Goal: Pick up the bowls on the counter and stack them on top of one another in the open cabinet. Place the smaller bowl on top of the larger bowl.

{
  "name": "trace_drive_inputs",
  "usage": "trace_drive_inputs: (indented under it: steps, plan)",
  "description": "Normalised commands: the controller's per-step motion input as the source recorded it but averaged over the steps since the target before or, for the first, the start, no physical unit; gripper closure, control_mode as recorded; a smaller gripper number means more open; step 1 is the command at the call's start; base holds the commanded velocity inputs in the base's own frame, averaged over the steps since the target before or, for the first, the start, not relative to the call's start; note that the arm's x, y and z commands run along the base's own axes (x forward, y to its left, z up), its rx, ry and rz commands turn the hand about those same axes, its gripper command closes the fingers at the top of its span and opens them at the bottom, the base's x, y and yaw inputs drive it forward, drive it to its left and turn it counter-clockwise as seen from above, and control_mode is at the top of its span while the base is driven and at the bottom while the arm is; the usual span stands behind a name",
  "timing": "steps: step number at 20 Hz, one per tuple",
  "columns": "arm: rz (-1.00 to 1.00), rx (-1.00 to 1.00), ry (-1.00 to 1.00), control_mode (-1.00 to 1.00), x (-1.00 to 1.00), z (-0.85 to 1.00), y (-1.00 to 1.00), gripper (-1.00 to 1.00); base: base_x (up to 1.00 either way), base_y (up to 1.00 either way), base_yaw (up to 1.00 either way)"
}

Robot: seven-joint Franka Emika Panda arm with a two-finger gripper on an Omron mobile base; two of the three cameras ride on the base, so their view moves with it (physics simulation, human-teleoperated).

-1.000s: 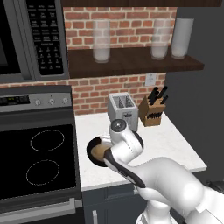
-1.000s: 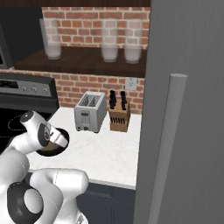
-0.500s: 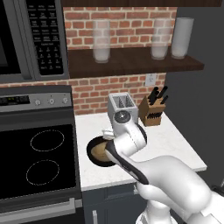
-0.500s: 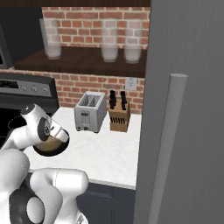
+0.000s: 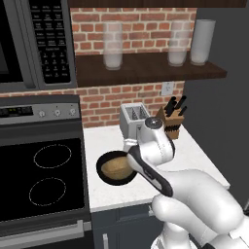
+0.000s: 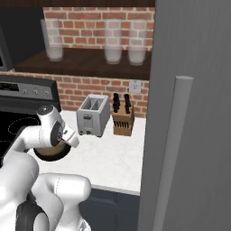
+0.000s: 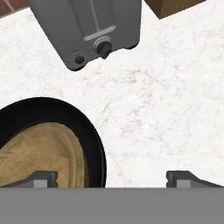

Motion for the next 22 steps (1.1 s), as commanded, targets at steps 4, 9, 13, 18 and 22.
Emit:
trace_drive_inputs:
  steps: [4, 9, 13, 18, 22]
  plan:
    - [0.16, 0.10, 0.04, -1.00, 0.15, -0.02, 0.00, -1.00, 0.00, 0.00, 0.00]
    - [0.19, 0.15, 0.00, -1.00, 0.19, 0.00, 0.00, -1.00, 0.00, 0.00, 0.00]
    - [0.04, 0.01, 0.00, -1.00, 0.06, -0.01, 0.01, -1.00, 0.00, 0.00, 0.00]
    - [0.00, 0.00, 0.00, -1.00, 0.15, -0.12, 0.26, -1.00, 0.00, 0.00, 0.00]
    - [0.00, 0.00, 0.02, -1.00, 0.19, -0.04, 0.26, -1.00, 0.00, 0.00, 0.00]
